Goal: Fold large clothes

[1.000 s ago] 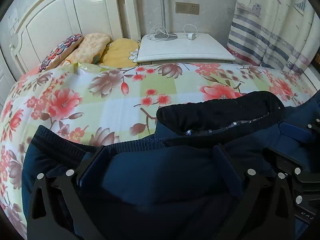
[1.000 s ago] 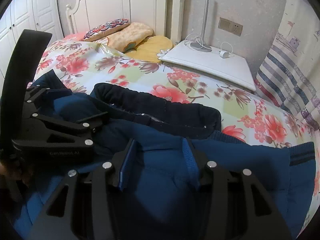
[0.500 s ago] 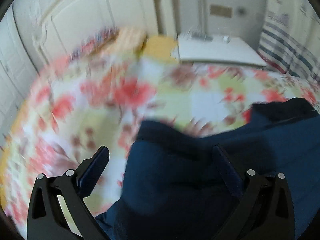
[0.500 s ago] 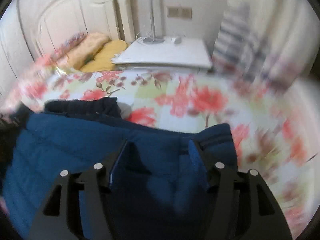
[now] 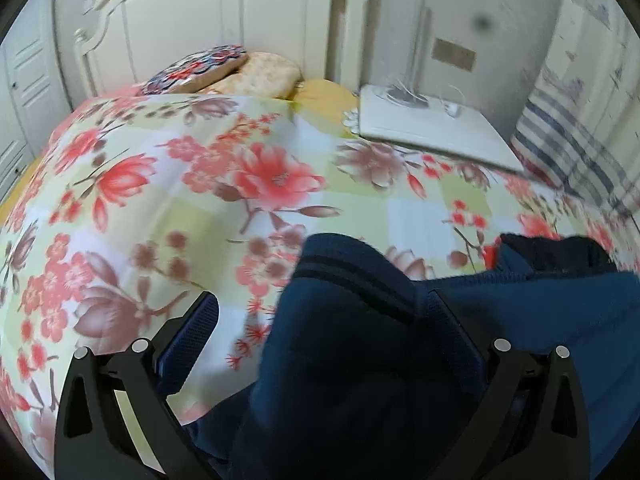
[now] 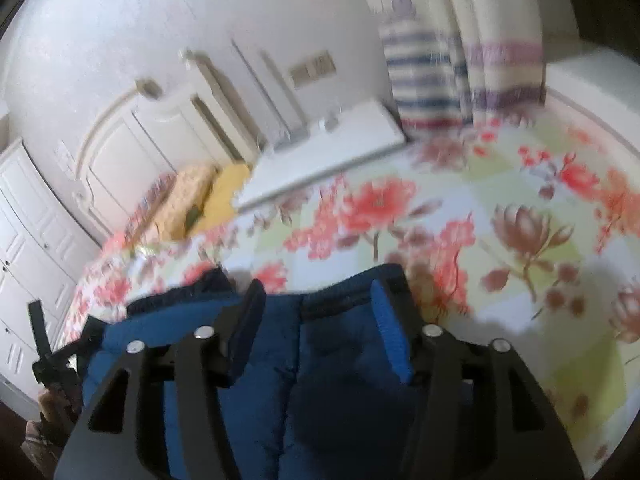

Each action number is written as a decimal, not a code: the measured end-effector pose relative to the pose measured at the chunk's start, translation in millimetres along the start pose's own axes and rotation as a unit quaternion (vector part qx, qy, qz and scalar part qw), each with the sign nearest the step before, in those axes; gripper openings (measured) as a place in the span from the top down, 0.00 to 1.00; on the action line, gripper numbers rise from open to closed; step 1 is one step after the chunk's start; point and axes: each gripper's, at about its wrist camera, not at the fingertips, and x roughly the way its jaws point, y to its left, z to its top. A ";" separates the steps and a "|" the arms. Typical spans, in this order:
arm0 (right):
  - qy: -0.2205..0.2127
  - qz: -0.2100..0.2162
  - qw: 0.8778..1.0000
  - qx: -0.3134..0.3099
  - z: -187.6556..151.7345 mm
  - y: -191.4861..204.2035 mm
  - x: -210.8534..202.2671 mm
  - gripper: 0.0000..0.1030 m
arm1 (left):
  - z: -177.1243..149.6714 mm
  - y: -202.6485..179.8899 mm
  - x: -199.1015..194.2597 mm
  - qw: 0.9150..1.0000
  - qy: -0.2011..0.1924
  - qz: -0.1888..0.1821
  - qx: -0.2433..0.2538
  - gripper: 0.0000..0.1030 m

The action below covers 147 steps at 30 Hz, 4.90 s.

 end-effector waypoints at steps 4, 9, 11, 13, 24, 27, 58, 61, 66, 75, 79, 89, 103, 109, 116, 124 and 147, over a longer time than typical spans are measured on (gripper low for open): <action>0.021 -0.048 0.998 -0.037 0.1 15.2 10.6 0.42 | 2.3 30.6 -25.0 0.994 -0.051 -0.045 -0.084 0.04; 0.032 -0.042 0.998 -0.033 -3.3 10.7 15.6 0.36 | 15.1 22.4 -53.2 0.989 -0.074 -0.100 -0.083 0.04; 0.035 -0.048 0.997 -0.045 -4.4 14.8 16.6 0.34 | 16.9 -8.2 -45.9 0.996 -0.060 -0.070 -0.009 0.04; 0.035 -0.050 0.997 -0.047 -4.9 15.8 15.8 0.34 | 12.3 -26.2 -17.1 0.998 -0.013 -0.044 0.037 0.04; 0.032 -0.039 0.998 -0.039 -2.3 13.9 10.3 0.33 | 12.0 12.3 1.8 0.991 0.018 -0.120 -0.062 0.05; -0.014 -0.026 0.999 -0.021 6.6 14.1 -19.3 0.34 | 21.2 30.5 -39.0 0.980 -0.045 -0.175 -0.087 0.05; 0.011 -0.031 0.985 -0.167 -33.2 104.5 -48.2 0.16 | -14.8 -66.9 -92.3 0.991 -0.055 -0.100 0.072 0.05; 0.082 -0.069 0.967 -0.230 -61.6 126.1 -14.8 0.12 | -39.8 -114.3 -68.5 0.985 -0.009 -0.070 0.155 0.05; 0.112 -0.095 0.967 -0.208 -66.4 117.6 -5.1 0.10 | -46.7 -102.7 -36.0 0.989 0.051 -0.076 0.115 0.04; 0.075 -0.107 0.970 -0.205 -92.8 60.3 -69.4 0.02 | -85.1 -13.1 -77.4 0.997 -0.008 0.017 0.077 0.04; 0.062 -0.045 0.986 -0.145 -97.2 33.1 -60.3 0.02 | -90.8 16.0 -64.8 0.998 0.008 -0.067 0.004 0.04; -0.014 -0.042 0.984 -0.171 -129.8 86.8 -131.8 0.06 | -121.3 -37.8 -168.2 0.991 -0.119 -0.037 0.038 0.05; 0.010 -0.088 0.959 -0.270 -177.9 121.3 -123.0 0.03 | -193.1 -95.5 -167.4 0.989 -0.076 0.009 0.129 0.04; 0.021 -0.093 0.982 -0.163 -166.5 43.4 -129.3 0.03 | -202.8 -36.4 -160.9 0.995 -0.062 0.010 0.076 0.04; 0.019 -0.117 0.980 -0.159 -169.0 47.6 -133.0 0.03 | -207.4 -31.1 -160.0 0.995 -0.060 0.007 0.076 0.04; 0.027 -0.090 0.979 -0.183 -179.9 53.6 -132.6 0.03 | -205.1 -34.6 -154.6 0.995 -0.060 0.006 0.078 0.04; 0.021 0.020 0.994 -0.104 -176.7 56.8 -187.4 0.03 | -128.9 -89.4 -173.9 0.984 -0.100 0.000 0.148 0.04</action>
